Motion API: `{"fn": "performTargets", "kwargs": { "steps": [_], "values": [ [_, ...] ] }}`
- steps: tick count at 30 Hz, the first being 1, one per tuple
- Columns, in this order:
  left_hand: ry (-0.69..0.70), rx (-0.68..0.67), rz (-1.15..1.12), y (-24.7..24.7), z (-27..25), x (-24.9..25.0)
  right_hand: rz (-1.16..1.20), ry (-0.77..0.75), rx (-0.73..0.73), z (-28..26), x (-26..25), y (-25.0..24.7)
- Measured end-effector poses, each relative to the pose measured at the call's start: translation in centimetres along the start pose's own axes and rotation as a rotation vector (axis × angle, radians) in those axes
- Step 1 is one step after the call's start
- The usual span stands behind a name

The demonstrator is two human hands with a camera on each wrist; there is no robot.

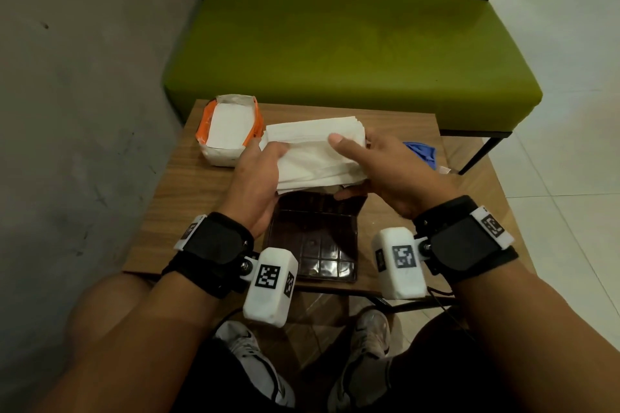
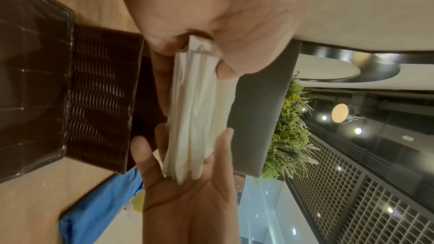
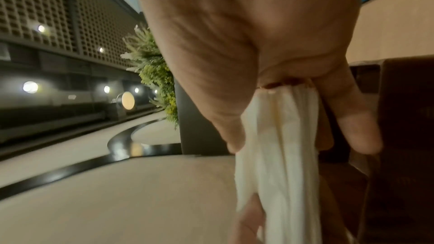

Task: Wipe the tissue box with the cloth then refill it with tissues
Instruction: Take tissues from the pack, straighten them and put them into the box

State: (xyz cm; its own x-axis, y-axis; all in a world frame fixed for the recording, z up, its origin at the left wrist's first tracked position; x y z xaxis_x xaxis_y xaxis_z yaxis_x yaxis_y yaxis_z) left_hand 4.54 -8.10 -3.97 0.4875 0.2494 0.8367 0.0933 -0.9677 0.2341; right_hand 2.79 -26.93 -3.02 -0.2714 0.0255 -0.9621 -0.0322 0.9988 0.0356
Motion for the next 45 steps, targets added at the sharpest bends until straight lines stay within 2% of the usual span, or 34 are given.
{"fn": "performTargets", "kwargs": {
  "steps": [3, 6, 11, 12, 17, 19, 24, 34, 37, 39, 41, 45],
  "values": [
    [0.008, -0.008, 0.03, 0.1, -0.1, -0.1, -0.131, -0.037, 0.108, 0.4, -0.1, -0.4],
    [0.02, -0.005, 0.059, -0.2, 0.0, -0.3, -0.118, 0.005, 0.185, 0.6, 0.1, -1.1],
    [0.016, 0.02, 0.035, -0.4, 0.0, -0.1, -0.16, -0.031, -0.076, 0.6, 0.3, -0.2],
    [0.018, 0.024, 0.051, -0.4, 0.0, -0.2, -0.156, -0.036, -0.093, 0.7, 0.5, -0.1],
    [0.025, 0.019, 0.109, -0.4, 0.2, -0.7, -0.1, 0.005, 0.127, 1.2, 0.4, -1.2],
    [0.025, 0.014, 0.106, -0.5, 0.2, -0.9, -0.104, 0.031, 0.143, 0.9, 0.4, -1.1],
    [0.05, 0.038, 0.101, -0.6, 0.5, -1.1, -0.101, -0.01, 0.074, 0.7, 0.9, -0.4],
    [0.127, 0.153, 0.128, -1.7, 0.4, -0.9, -0.171, -0.088, 0.292, 1.3, 1.0, -0.9],
    [0.211, 0.058, 0.122, -1.7, 0.3, -0.2, -0.175, -0.095, 0.334, 1.3, 0.8, -1.3],
    [0.291, -0.027, 0.191, -1.1, 0.2, 0.3, -0.169, -0.098, 0.358, 1.3, 0.7, -1.4],
    [0.344, -0.053, 0.266, -0.7, 0.1, 0.7, -0.136, -0.129, 0.369, 1.1, 0.2, -1.4],
    [0.302, -0.101, 0.187, -0.3, 0.2, 0.6, 0.068, -0.089, 0.311, 0.9, 0.2, -1.3]
  ]
}}
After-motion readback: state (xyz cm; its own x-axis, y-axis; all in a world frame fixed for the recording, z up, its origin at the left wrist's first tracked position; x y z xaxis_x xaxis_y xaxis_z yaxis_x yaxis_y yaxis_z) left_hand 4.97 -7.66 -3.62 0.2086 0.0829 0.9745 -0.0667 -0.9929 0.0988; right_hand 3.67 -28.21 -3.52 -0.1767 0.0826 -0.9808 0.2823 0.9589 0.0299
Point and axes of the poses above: each hand's wrist, its own z-axis towards the middle knuckle, its own y-axis out of the palm, x = y × z, the point moved 8 cm from there along z, towards the middle knuckle, and after that the axes turned 8 degrees about -y, right-handed, at the moved point
